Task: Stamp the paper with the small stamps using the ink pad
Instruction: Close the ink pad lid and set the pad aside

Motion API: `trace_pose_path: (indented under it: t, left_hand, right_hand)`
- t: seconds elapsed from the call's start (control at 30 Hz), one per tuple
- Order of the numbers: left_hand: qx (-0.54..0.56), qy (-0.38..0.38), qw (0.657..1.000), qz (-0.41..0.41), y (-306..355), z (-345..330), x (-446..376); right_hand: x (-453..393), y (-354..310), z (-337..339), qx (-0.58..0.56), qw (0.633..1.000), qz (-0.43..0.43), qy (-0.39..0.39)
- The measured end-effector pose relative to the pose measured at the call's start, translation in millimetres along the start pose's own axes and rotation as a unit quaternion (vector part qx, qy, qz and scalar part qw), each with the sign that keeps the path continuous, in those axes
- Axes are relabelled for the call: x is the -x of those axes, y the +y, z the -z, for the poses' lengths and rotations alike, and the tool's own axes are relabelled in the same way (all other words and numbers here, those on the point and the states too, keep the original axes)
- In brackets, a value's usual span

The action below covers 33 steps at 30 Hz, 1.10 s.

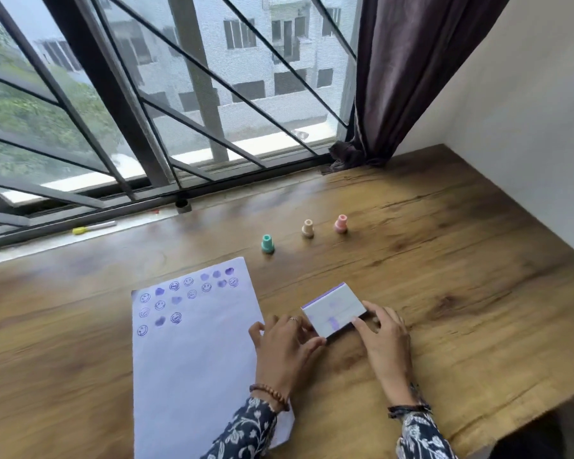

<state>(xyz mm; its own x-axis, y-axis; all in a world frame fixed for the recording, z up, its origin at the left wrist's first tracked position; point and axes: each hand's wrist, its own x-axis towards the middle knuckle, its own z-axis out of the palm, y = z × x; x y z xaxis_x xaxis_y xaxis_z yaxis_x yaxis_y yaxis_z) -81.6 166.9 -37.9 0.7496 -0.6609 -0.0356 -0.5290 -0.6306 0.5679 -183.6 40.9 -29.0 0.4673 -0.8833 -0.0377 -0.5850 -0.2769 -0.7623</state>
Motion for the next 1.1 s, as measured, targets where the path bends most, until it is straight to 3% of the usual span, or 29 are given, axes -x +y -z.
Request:
trace_pose_path:
  t: [0.3, 0.57, 0.73, 0.93, 1.1]
  left_hand:
    - [0.052, -0.095, 0.993, -0.034, 80, -40, -107]
    - [0.079, -0.073, 0.994, -0.022, 112, -60, -152]
    - [0.065, -0.044, 0.996, -0.030, 110, -64, -153]
    - [0.107, -0.060, 0.992, -0.015, 102, -57, -128]
    - [0.161, -0.051, 0.985, -0.021, 67, -29, -72]
  right_hand:
    - [-107, 27, 38, -0.009, 0.997, -0.039, 0.060]
    - [-162, 29, 49, -0.042, 0.994, -0.068, 0.075]
    - [-159, 32, 49, -0.045, 0.994, -0.065, 0.072]
    - [-117, 25, 38, -0.179, 0.969, -0.085, 0.146]
    - [-45, 4, -1, -0.176, 0.981, -0.048, 0.069]
